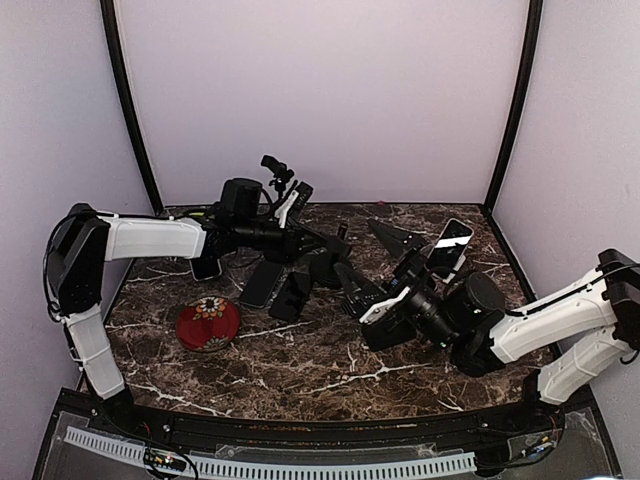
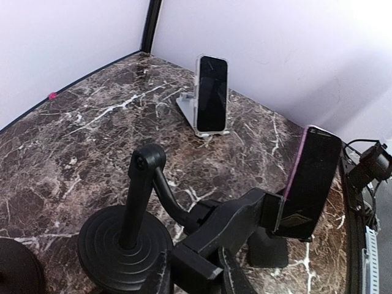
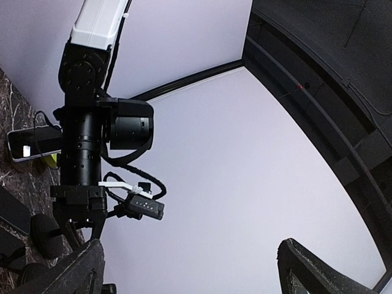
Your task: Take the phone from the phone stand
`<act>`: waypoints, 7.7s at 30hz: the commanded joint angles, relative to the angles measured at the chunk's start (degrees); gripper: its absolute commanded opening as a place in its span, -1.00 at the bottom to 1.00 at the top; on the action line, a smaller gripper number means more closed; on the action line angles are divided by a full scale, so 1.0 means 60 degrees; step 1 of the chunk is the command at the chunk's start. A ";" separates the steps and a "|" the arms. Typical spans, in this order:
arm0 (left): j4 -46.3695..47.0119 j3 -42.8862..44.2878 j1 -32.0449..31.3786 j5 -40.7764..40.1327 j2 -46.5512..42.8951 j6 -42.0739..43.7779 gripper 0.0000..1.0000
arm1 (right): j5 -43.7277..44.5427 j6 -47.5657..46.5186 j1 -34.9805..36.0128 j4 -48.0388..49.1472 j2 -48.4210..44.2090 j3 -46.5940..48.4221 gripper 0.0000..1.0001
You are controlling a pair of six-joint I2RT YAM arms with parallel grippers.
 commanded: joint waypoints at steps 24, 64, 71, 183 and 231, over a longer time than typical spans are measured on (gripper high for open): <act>0.1864 0.1154 0.0739 -0.0974 0.1848 -0.0216 -0.62 | 0.0194 0.0271 0.0022 0.0434 -0.0267 -0.0012 0.99; -0.2296 -0.0413 -0.1168 -0.2883 -0.3479 -0.0497 0.98 | 0.4270 0.7370 -0.0041 -0.6543 -0.5272 0.1424 0.99; -0.3609 0.0702 -0.2514 -0.2336 -0.2204 0.0259 0.98 | 0.5062 1.0061 -0.1120 -1.0009 -0.6684 0.1900 0.99; -0.4907 0.6744 -0.4249 -0.2619 0.2701 0.0818 0.20 | 0.3280 1.2766 -0.4522 -1.3313 -0.7250 0.2161 0.99; -0.8481 0.4515 -0.3013 -0.5267 0.2819 -0.5806 0.00 | 0.3117 1.2842 -0.4522 -1.3310 -0.7490 0.2126 0.99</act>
